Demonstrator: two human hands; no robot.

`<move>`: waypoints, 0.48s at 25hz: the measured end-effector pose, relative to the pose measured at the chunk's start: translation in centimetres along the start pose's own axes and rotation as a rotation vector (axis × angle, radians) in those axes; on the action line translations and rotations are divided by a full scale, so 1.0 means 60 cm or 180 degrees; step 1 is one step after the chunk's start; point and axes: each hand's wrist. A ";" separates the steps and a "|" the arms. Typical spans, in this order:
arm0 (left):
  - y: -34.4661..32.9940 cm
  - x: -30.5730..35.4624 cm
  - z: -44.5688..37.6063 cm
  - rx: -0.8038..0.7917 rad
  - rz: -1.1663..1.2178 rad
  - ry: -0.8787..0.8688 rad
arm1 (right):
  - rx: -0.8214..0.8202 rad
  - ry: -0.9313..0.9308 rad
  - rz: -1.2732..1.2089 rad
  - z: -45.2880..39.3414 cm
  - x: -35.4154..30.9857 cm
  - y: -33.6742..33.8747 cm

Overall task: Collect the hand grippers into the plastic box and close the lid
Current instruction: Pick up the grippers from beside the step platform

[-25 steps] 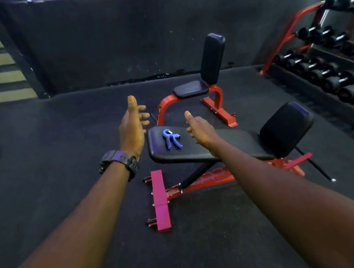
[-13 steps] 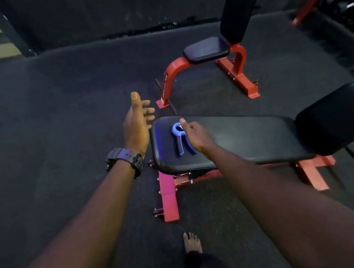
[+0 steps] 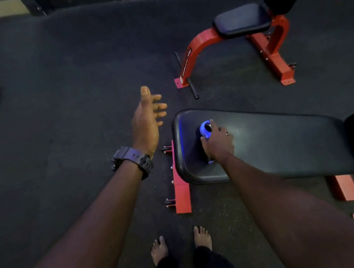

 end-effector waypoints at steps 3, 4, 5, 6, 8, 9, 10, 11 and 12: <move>0.018 0.035 -0.004 0.0069 0.0027 -0.0148 | -0.0134 0.0152 -0.0962 0.013 -0.045 0.035; 0.029 0.054 -0.003 0.0111 0.0041 -0.0242 | -0.0239 0.0254 -0.1391 0.021 -0.075 0.052; 0.044 0.077 -0.001 0.0170 0.0055 -0.0350 | -0.0335 0.0433 -0.1779 0.031 -0.112 0.073; 0.067 0.106 0.001 0.0268 0.0082 -0.0470 | -0.0452 0.0627 -0.2126 0.045 -0.159 0.098; 0.127 0.168 0.007 0.0529 0.0104 -0.0703 | -0.0794 0.1050 -0.2771 0.080 -0.264 0.148; 0.171 0.207 0.017 0.0712 0.0077 -0.0869 | -0.0952 0.1373 -0.2990 0.106 -0.326 0.176; 0.220 0.247 0.031 0.0907 0.0054 -0.1048 | -0.1057 0.1732 -0.3079 0.134 -0.386 0.201; 0.276 0.288 0.050 0.1127 0.0058 -0.1242 | -0.1105 0.2108 -0.3106 0.165 -0.447 0.222; 0.335 0.326 0.075 0.1374 0.0076 -0.1432 | -0.1122 0.2479 -0.3152 0.199 -0.508 0.241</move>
Point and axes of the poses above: each hand's wrist, its own z-axis away from the middle knuckle, its own y-axis out of the back of the hand, x = y × z
